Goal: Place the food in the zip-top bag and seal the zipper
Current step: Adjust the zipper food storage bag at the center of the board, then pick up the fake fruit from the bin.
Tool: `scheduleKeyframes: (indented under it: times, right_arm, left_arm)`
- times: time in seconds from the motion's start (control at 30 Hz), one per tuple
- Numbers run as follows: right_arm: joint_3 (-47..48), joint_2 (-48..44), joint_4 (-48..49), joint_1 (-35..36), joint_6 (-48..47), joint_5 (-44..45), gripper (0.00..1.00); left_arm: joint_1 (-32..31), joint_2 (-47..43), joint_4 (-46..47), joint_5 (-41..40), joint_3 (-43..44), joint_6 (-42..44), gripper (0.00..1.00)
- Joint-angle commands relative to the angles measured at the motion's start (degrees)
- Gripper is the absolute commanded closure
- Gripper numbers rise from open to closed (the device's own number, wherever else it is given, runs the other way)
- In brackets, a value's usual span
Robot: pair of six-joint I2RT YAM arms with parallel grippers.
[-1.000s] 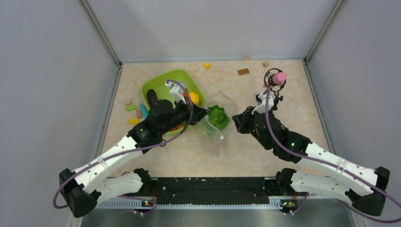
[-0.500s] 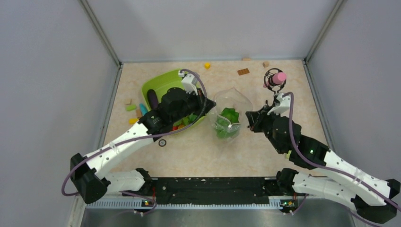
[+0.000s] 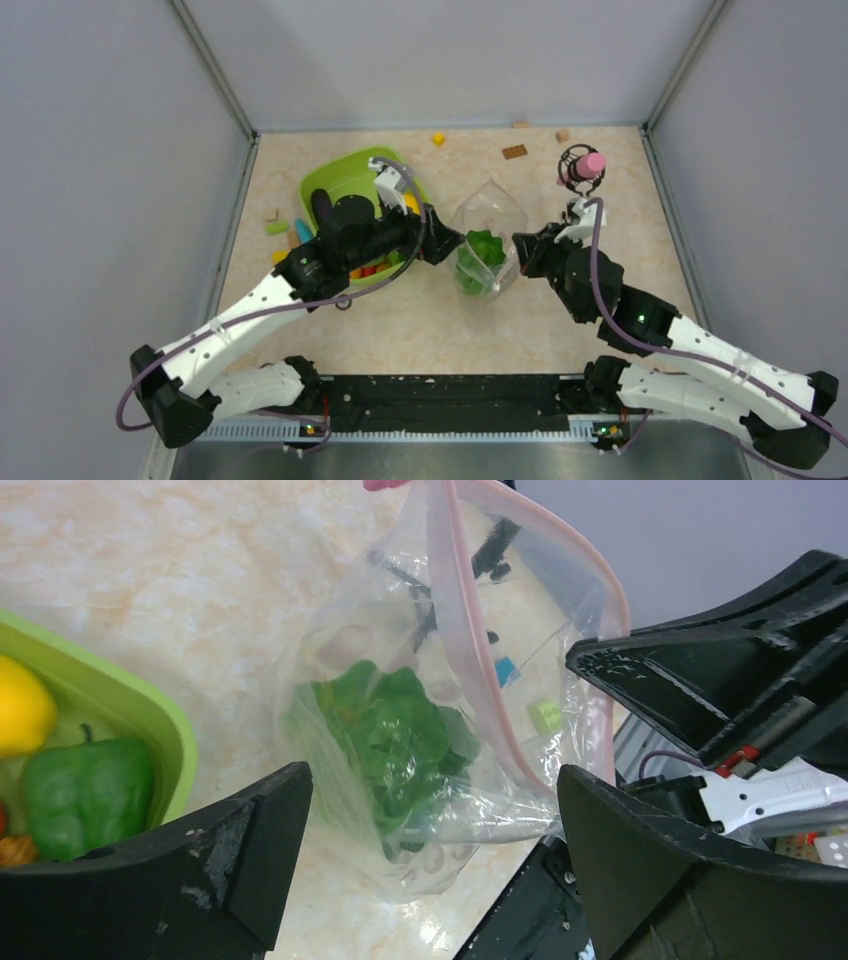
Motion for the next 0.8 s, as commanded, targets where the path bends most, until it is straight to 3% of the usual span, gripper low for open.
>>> scheduleKeyframes:
  times: [0.0, 0.17, 0.23, 0.4, 0.6, 0.77]
  right_arm:
    - [0.21, 4.87, 7.68, 0.28, -2.09, -1.26, 1.00]
    - [0.61, 9.21, 10.50, 0.16, -2.15, 1.79, 1.00]
    - [0.90, 10.04, 10.45, 0.21, -2.07, 3.96, 1.00]
    - [0.44, 9.66, 10.67, 0.12, -2.11, 2.77, 1.00]
    - [-0.76, 10.42, 13.36, 0.05, -4.68, -0.31, 1.00]
    - [-0.71, 11.16, 13.00, -0.02, -4.91, -0.24, 1.00]
  left_arm:
    - [-0.03, -9.81, -0.79, -8.58, -3.16, 0.43, 0.02]
    - [0.88, -15.99, -4.12, -24.72, -6.24, -1.92, 0.02]
    - [4.50, -15.81, -4.74, -25.90, -7.00, -3.08, 0.02]
    - [20.72, -9.73, -1.70, -11.49, -8.53, -6.19, 0.02]
    - [24.67, 7.36, 2.23, -2.92, -3.37, -2.66, 0.03]
    - [27.43, 23.39, 1.17, -2.30, 4.30, 1.59, 0.05]
